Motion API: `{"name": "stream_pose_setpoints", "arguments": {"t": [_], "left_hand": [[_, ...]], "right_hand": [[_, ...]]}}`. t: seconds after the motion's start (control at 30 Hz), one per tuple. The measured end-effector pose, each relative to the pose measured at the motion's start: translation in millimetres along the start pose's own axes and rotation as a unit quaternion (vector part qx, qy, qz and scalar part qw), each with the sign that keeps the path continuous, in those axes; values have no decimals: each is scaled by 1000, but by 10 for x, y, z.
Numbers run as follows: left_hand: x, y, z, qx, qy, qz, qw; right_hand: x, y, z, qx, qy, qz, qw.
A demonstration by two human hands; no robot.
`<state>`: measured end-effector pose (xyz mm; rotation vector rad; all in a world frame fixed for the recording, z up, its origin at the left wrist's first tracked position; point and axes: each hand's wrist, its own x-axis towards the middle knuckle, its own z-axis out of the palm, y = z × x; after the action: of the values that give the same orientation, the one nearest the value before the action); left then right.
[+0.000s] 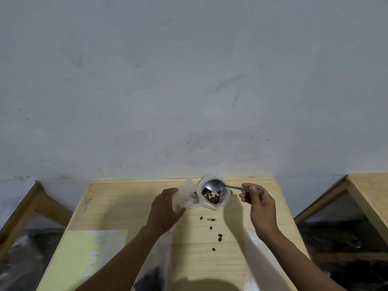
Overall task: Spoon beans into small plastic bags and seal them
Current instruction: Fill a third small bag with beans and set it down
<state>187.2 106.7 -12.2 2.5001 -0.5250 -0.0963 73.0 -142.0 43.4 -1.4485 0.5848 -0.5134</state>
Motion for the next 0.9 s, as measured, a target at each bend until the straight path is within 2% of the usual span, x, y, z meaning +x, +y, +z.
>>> {"name": "stream_pose_setpoints", "arguments": {"t": [0.13,0.3,0.43,0.57,0.7,0.9], "left_hand": [[-36,1,66,-30,-26,-15,999],[-110,78,185,-142,-54,-53,987],[-168,177,288,-178,-118,-45,976],[-131,263,361,-188,-140,-55,971],[-95,326,363,-178,-161,-56,969],[-44,346,419,-161,-186,-41,968]], "right_hand": [[82,127,-39,-2,35,26,999],[168,411,-13,-53,46,55,996],[183,544,115,-114,26,34,993],[165,659,241,-140,16,16,990],[146,790,270,-123,33,86,988],[153,834,285,-95,17,178,979]]}}
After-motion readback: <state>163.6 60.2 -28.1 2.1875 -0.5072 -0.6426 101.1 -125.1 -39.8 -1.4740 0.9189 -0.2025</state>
